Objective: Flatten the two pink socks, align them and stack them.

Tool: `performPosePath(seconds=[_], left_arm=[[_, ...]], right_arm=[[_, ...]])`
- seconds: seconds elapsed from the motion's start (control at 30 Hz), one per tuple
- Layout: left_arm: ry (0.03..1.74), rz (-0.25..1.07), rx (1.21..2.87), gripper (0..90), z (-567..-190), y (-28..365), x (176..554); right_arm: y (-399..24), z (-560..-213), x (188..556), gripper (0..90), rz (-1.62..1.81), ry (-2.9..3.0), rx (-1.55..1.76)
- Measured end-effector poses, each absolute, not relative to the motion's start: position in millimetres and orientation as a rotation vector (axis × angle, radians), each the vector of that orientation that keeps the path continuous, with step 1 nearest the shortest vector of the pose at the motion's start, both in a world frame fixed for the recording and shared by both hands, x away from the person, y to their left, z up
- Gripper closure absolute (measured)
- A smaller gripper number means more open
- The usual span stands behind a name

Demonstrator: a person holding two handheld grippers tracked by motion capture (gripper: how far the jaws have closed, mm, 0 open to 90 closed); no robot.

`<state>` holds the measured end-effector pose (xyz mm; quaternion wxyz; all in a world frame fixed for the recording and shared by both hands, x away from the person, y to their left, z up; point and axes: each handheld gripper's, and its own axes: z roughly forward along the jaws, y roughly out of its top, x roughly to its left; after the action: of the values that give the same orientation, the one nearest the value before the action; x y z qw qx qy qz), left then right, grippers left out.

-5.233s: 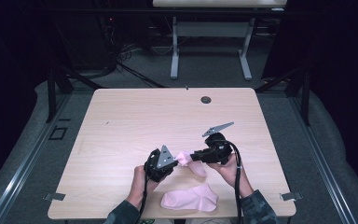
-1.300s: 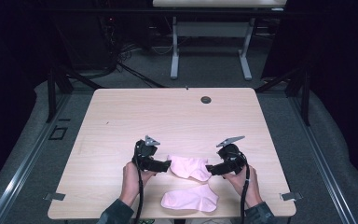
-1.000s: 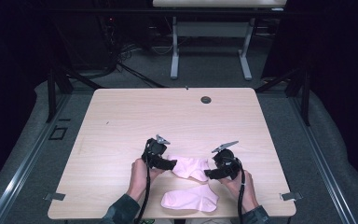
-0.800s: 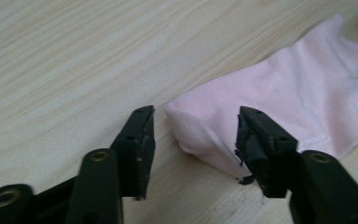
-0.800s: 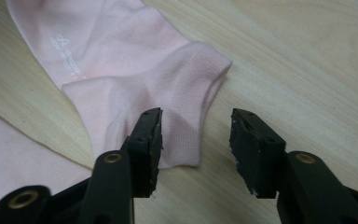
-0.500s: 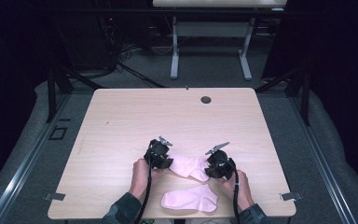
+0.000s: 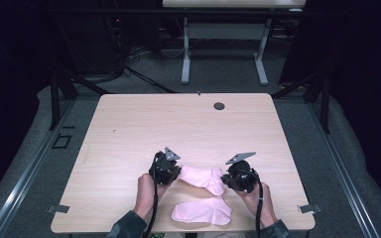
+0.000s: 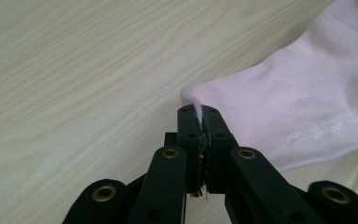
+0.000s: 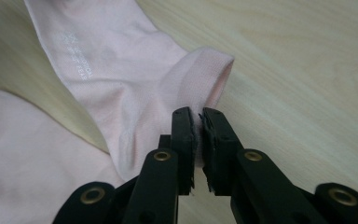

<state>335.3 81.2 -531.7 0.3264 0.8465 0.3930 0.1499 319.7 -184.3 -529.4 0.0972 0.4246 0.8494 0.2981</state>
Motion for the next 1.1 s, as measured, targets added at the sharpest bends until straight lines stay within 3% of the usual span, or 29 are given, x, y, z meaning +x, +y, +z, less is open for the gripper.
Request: performPosePath(seconds=[0.33,0.57,0.93,1.1], left_arm=[[0.979,0.405,2.117,87.8,-510,91,271],[1.001,0.374,2.105,87.8,-532,93,241],[1.007,0.383,2.163,87.3,-558,91,229],[1.009,0.373,2.203,82.0,-564,90,229]], right_arm=[[-192,-494,273,82.6,0.894,2.589,1.142],[-193,-511,258,82.6,0.865,2.621,1.130],[-187,-538,258,82.3,0.772,2.683,1.125],[-187,-546,260,81.7,0.727,2.693,1.123]])
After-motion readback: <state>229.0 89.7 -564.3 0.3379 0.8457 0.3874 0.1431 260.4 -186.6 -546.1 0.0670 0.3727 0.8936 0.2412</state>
